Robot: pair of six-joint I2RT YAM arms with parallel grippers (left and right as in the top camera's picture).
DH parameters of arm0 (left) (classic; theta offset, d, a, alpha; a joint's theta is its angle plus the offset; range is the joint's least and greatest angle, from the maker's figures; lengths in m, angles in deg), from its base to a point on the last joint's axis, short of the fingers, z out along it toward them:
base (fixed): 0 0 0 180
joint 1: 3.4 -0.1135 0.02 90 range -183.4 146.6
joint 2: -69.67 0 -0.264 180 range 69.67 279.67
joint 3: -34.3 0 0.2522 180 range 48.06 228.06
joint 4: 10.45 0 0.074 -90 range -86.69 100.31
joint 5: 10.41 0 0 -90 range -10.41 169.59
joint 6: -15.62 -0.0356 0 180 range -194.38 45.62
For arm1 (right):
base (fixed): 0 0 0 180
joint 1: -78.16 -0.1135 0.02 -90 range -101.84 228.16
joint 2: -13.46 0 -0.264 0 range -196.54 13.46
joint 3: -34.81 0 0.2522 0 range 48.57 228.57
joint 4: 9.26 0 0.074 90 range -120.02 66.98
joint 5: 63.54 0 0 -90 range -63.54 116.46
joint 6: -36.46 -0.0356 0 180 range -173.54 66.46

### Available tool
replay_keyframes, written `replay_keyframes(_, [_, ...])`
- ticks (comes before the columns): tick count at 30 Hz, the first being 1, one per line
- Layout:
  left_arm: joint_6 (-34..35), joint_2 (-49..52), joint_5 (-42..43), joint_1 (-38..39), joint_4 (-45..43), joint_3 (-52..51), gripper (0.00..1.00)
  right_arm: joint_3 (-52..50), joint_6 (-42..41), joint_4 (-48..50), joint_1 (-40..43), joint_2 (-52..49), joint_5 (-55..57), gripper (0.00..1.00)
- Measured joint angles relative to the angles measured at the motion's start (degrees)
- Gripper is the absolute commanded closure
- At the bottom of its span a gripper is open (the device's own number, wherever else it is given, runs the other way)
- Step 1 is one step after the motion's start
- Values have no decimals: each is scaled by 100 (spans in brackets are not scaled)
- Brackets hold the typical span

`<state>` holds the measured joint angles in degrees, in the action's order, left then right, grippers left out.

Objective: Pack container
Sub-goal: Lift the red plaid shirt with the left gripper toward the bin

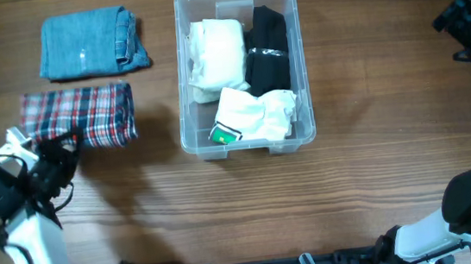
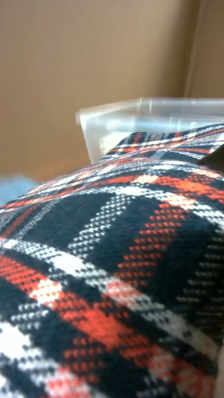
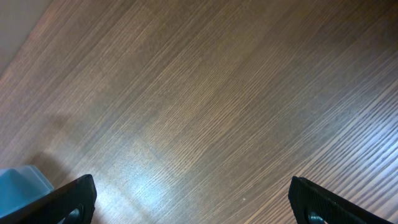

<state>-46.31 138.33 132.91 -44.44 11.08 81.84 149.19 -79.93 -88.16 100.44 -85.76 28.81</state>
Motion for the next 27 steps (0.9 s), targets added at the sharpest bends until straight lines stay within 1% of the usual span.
replay_keyframes(6, [542, -1759, 365, 90, -136, 116, 96, 0, 0, -2, 0, 0, 2, 0])
replay_keyframes(9, [702, -2186, 544, 363, -396, 358, 95, 0, 0, 0, 0, 0, 2, 0])
replay_keyframes(12, [756, -2186, 702, 778, -654, 520, 96, 0, 0, 0, 0, 0, 2, 0])
replay_keyframes(17, [883, -1998, 739, 1432, -922, 520, 96, 0, 0, 0, 0, 0, 2, 0])
replay_keyframes(22, [1311, -1985, 702, 2074, -1152, 560, 96, 0, 0, 0, 0, 0, 2, 0])
replay_keyframes(27, [1840, -1974, 697, 2273, -1121, 999, 96, 0, 0, -2, 0, 0, 2, 0])
